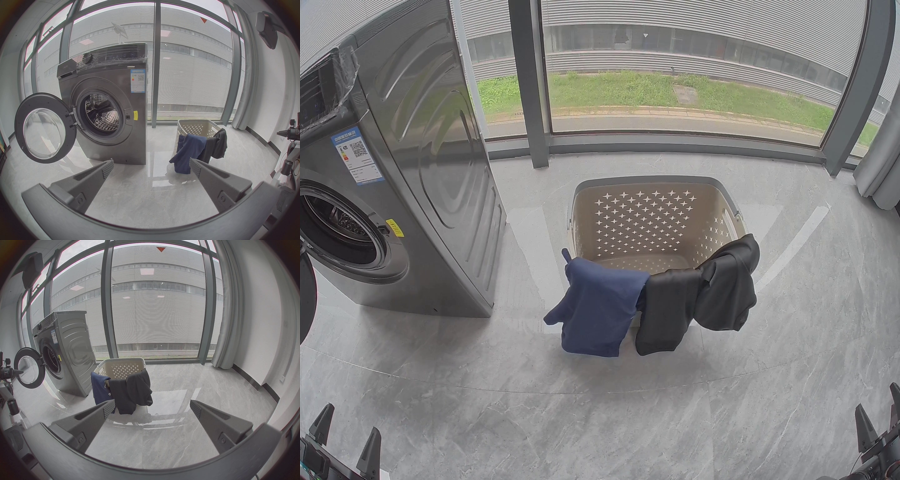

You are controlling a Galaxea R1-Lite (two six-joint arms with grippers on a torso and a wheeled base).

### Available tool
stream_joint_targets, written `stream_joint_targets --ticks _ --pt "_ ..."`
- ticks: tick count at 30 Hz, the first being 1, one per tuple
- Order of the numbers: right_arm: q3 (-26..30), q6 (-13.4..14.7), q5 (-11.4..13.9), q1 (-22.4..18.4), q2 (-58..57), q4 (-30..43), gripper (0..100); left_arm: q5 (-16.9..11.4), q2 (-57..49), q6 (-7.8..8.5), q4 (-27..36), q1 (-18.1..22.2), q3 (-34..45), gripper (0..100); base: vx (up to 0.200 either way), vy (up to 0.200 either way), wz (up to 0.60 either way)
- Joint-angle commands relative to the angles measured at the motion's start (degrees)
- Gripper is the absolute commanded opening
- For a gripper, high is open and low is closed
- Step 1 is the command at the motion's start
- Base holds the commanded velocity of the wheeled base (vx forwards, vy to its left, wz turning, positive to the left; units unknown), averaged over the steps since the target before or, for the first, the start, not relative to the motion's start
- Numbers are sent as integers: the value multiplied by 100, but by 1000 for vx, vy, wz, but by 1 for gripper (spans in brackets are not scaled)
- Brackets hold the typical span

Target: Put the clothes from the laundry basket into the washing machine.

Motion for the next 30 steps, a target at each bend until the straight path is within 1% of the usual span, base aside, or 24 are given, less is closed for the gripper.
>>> stream_joint_targets --ticks 1,8,20,26,30 --pt "92 -1 0 9 -93 0 100 -2 -48 -1 -1 0 92 100 0 0 0" --pt "92 -1 0 0 -93 0 100 -2 -48 -10 -1 0 92 100 0 0 0" --pt "92 -1 0 0 -93 0 100 -2 -48 -10 -1 0 92 100 200 0 0" --pt "92 -10 0 0 -93 0 100 -2 -48 -10 -1 0 92 100 0 0 0" --pt "92 -1 0 9 -93 0 100 -2 -48 -10 -1 0 92 100 0 -200 0"
